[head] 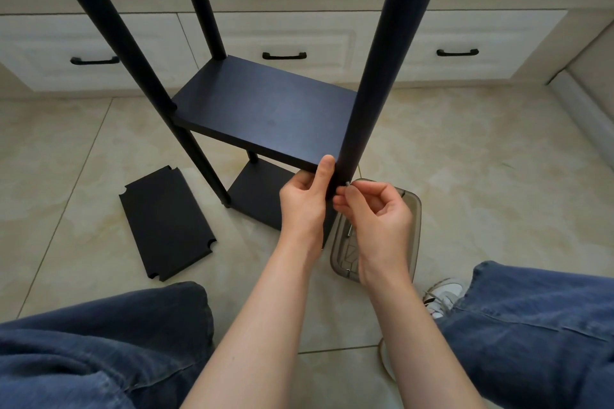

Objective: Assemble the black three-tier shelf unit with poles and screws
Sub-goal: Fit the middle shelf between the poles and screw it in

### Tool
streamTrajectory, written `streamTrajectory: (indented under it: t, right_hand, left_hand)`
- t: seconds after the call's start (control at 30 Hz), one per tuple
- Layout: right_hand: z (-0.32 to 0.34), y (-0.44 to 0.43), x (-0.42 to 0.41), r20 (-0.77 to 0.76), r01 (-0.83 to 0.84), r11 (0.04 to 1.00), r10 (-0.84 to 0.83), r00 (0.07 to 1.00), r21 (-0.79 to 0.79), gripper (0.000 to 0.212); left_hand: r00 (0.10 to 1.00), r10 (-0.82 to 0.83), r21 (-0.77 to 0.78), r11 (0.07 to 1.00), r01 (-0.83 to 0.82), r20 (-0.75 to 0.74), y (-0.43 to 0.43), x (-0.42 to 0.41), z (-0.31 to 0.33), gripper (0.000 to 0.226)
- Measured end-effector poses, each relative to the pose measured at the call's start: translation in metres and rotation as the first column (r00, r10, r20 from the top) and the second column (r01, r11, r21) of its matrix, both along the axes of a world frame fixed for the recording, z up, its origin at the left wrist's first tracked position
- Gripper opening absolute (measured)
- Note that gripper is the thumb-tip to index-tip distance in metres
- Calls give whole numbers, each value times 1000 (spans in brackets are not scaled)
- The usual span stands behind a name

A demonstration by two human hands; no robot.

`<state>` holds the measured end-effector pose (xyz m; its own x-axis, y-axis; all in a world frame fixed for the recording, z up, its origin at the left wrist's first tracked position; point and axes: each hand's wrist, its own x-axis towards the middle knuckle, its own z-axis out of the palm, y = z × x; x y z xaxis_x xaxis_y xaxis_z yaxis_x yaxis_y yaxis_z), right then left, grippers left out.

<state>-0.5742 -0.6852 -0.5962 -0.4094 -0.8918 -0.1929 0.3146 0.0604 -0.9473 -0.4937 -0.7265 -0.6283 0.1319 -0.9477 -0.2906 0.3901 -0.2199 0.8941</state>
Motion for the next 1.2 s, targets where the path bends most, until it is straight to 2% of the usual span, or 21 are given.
streamTrajectory:
  t: [0.17, 0.27, 0.6, 0.77, 1.07, 1.2]
  right_hand:
    - [-4, -3, -1, -95, -8, 1000, 6, 995, -23, 14]
    - [-6, -3, -1, -114, -17, 999, 12, 993, -38, 14]
    - [-10, 2, -4, -78, -53, 997, 49, 996, -56, 6]
    - [-9, 2, -6, -179, -58, 998, 51, 983, -39, 6]
    - [-3, 0, -9, -192, -40, 999, 35, 981, -25, 9]
    - [-4, 0, -9, -288, -50, 998, 39, 957, -31, 12]
  left_hand:
    - [994, 4, -25, 1000, -1, 111, -5, 1, 0, 39]
    - [989, -4, -26, 1000, 8, 145, -5, 1, 3, 47]
    - [985, -43, -12, 999, 45, 166, 1, 5, 5, 51]
    - [990, -34, -9, 999, 35, 137, 2, 4, 7, 61]
    - [991, -45, 24, 999, 42, 124, 3, 5, 8, 48]
    - [993, -31, 38, 999, 27, 117, 2, 5, 8, 34]
